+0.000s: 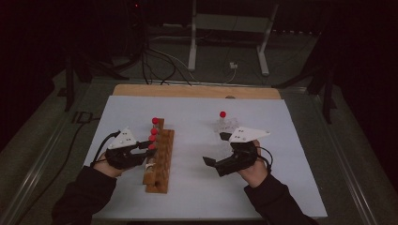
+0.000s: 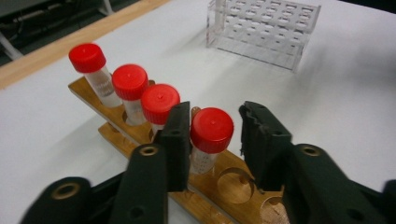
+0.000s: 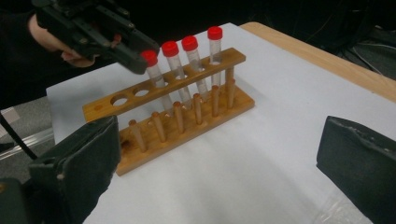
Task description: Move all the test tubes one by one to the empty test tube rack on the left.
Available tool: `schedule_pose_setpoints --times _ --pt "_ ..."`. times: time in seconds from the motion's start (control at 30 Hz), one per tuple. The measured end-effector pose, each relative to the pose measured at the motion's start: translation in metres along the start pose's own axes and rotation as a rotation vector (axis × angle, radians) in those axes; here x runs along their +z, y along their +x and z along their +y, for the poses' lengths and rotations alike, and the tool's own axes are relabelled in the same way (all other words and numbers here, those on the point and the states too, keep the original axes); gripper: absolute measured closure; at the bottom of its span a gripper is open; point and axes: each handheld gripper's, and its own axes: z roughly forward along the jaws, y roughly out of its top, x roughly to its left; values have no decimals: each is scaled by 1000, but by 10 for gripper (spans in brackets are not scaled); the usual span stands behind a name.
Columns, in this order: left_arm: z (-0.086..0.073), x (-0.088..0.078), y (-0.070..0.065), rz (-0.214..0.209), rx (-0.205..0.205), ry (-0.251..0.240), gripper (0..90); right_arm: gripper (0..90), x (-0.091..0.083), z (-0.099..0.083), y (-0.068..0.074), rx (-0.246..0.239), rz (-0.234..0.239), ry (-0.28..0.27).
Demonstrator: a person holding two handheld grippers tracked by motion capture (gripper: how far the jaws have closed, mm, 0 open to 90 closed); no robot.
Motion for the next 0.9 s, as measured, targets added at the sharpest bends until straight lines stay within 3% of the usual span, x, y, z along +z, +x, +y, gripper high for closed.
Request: schedule_pose_setpoints --times 0.27,0.4,0.5,0.6,0.9 --pt "10 -14 -8 -34 0 -60 351 1 -15 6 -9 7 -37 -47" --pt "12 -19 -8 -45 -29 -86 167 1 -22 8 -16 4 -67 -66" --pt "12 -21 -6 -55 -45 -95 84 1 -23 8 -21 -11 -92 -51" --pt "10 -23 -4 -74 -54 -105 23 1 -21 6 -29 -9 -111 -50" --pt "5 -29 -1 -91 -56 -144 23 1 -3 -6 -59 29 -173 -15"
